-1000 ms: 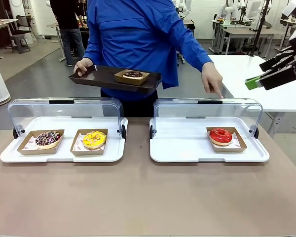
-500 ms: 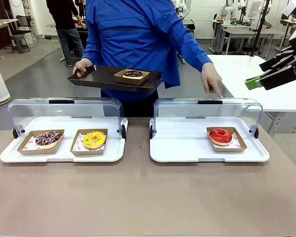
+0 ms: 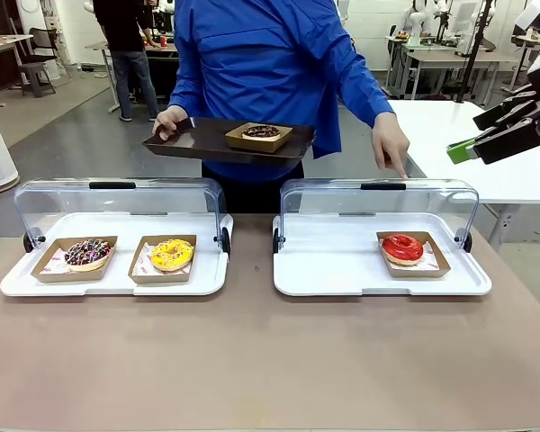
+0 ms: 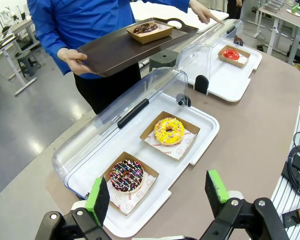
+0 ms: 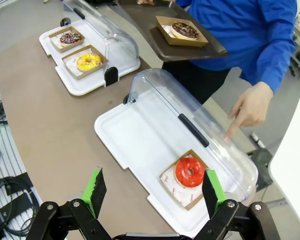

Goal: Provide the desired donut to the person.
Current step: Pick up and lift the Paper togo box containing the Donut pointed at by the person.

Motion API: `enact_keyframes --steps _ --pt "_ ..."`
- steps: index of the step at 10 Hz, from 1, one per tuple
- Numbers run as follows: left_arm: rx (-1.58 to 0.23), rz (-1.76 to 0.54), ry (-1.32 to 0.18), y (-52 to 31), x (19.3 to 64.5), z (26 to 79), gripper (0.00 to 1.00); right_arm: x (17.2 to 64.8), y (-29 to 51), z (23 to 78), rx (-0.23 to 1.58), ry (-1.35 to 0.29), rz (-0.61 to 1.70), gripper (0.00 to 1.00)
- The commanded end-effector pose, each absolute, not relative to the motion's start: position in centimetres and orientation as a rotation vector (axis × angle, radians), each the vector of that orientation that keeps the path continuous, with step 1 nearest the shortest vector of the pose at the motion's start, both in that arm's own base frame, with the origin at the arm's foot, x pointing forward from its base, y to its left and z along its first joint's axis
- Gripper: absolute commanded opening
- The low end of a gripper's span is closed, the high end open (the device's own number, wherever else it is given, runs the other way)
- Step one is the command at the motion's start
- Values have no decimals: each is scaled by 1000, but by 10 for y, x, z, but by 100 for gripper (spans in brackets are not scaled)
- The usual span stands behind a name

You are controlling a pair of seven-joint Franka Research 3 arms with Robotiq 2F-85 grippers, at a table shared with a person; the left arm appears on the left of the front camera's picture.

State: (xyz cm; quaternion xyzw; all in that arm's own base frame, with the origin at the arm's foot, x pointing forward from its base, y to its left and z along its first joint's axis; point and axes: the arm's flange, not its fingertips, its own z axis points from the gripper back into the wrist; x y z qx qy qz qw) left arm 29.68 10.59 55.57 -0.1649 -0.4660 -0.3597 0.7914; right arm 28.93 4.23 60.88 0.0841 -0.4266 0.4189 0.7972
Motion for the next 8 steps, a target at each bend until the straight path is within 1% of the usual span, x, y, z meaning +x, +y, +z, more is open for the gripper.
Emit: enact_keyframes --steps 1,2,3,4,5,6,7,8 --pt "-366 -773 -1004 106 296 556 100 280 41 624 152 -863 986 100" --pt "-366 -773 -1004 106 296 556 100 277 40 628 69 -754 1081 100" --pt "-366 -773 -1004 106 296 556 100 277 41 627 18 -619 1354 100" --pt "-366 -773 -1004 106 296 556 100 277 41 625 -82 -541 1413 100" --pt "-366 -773 -1004 106 296 556 100 281 43 618 -159 -416 1520 100" --pt "-366 -773 -1004 106 296 556 100 288 47 604 -188 -326 1661 100" --pt "-366 -773 -1004 106 296 556 100 301 53 584 -217 -363 1699 100" --pt "-366 -773 -1004 106 296 556 100 317 69 557 -125 -562 1724 100"
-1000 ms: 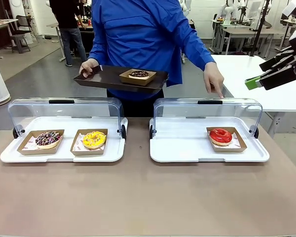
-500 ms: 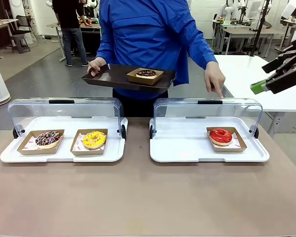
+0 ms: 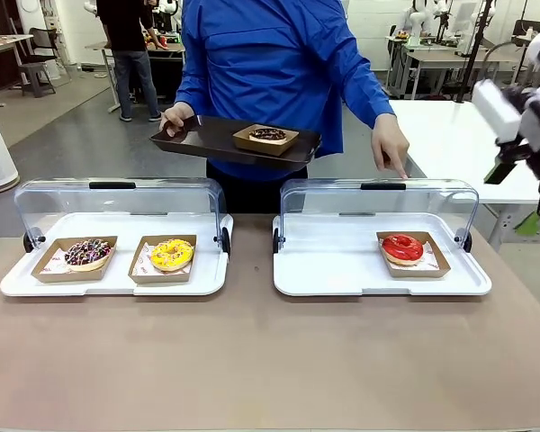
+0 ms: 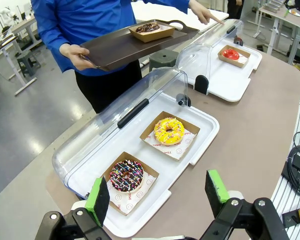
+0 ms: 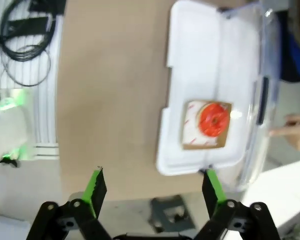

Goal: Provide the desired donut to the person.
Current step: Pick up and lift the Paper togo box containing the Donut pointed at by the person.

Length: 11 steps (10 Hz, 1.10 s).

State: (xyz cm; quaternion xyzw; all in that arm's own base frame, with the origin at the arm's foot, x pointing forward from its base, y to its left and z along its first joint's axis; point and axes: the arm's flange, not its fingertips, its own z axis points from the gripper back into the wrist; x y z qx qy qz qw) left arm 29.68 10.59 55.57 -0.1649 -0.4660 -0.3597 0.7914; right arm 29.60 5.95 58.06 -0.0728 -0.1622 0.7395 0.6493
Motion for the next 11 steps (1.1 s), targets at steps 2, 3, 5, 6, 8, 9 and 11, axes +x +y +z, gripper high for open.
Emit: enact_keyframes --steps 2,3,5,6,8,9,11 --pt "-366 -773 -1004 106 296 556 100 296 59 581 -166 -369 1680 100" --pt "-366 -773 -1004 106 296 556 100 296 59 581 -166 -369 1680 100" --pt "-366 -773 -1004 106 296 556 100 307 69 562 -173 -420 1694 100" --pt "-366 -773 -1004 106 296 556 100 343 72 546 -174 -312 1622 100" --pt "-366 -773 -1004 106 296 556 100 381 55 509 -123 -214 1642 100" --pt "-366 -773 -1004 106 296 556 100 395 50 484 -120 -187 1663 100" --pt "-366 -773 -1004 106 296 556 100 413 45 440 -115 -168 1686 100"
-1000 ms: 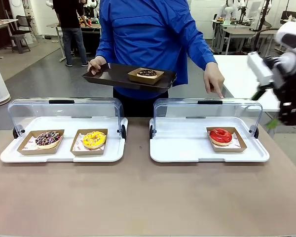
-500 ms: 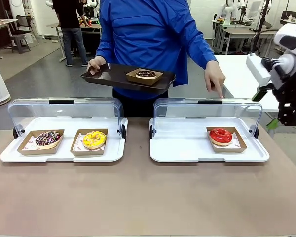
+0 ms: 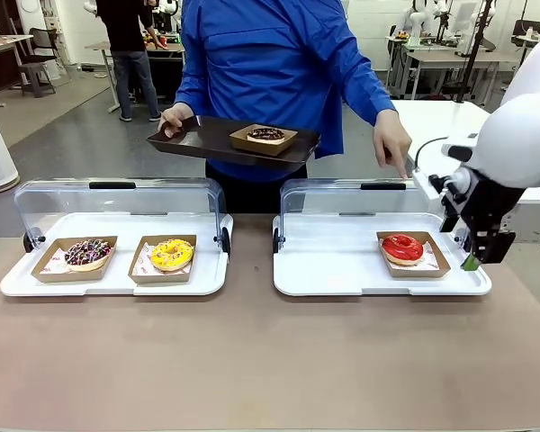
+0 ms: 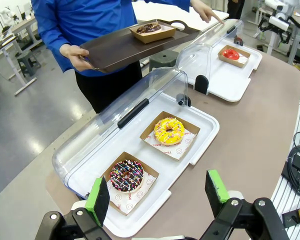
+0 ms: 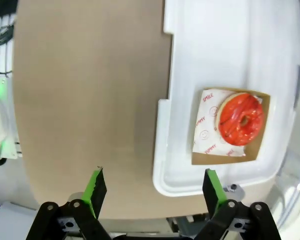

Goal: Provide the desired donut to the person.
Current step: Pick up and lift the Paper togo box containing the Donut pointed at by the person.

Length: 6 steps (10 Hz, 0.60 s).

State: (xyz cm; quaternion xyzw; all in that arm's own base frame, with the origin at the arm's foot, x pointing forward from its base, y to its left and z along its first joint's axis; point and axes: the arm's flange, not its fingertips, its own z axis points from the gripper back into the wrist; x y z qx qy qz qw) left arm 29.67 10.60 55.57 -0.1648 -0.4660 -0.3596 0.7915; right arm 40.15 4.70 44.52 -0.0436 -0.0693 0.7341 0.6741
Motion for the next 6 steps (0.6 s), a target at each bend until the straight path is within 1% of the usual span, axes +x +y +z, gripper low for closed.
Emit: enact_keyframes --steps 1,2,3,4,6 --pt "-366 -773 -1004 106 296 556 100 421 38 421 -99 -197 1685 100" --pt "-366 -773 -1004 106 296 556 100 429 30 403 -75 -217 1675 100" --pt "-366 -773 -1004 106 296 556 100 443 23 386 -99 -196 1613 100" --pt "-366 -773 -1004 106 296 556 100 456 17 372 -82 -172 1604 100" --pt "-366 -773 -1004 106 296 556 100 467 11 364 -12 -168 1653 100"
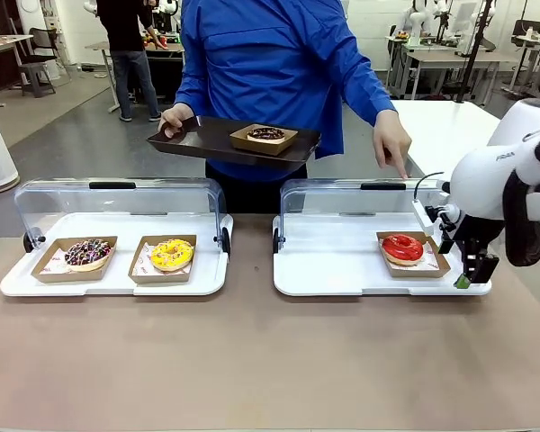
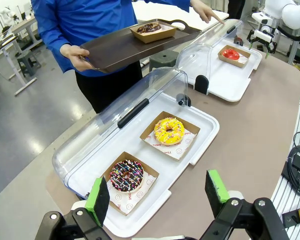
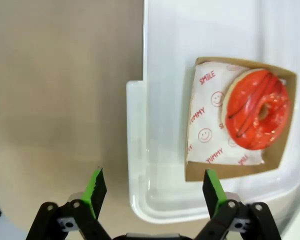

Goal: Provide the desired donut to the person.
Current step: Pick up and lift the Paper togo box containing the Donut pointed at by the person.

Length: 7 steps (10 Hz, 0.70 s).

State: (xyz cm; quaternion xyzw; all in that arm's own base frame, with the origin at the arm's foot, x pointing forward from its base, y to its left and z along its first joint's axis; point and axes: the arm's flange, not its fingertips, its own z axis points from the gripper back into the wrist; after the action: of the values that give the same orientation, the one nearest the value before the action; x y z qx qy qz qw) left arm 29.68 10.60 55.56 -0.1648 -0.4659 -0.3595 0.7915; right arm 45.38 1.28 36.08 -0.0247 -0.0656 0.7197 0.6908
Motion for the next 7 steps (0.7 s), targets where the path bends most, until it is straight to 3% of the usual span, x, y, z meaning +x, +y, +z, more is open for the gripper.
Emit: enact_keyframes --steps 1,7 --pt "-366 -773 -1004 106 296 556 100 472 10 361 -14 -164 1631 100" --pt "-366 -773 -1004 106 296 556 100 486 10 346 -40 -154 1608 100"
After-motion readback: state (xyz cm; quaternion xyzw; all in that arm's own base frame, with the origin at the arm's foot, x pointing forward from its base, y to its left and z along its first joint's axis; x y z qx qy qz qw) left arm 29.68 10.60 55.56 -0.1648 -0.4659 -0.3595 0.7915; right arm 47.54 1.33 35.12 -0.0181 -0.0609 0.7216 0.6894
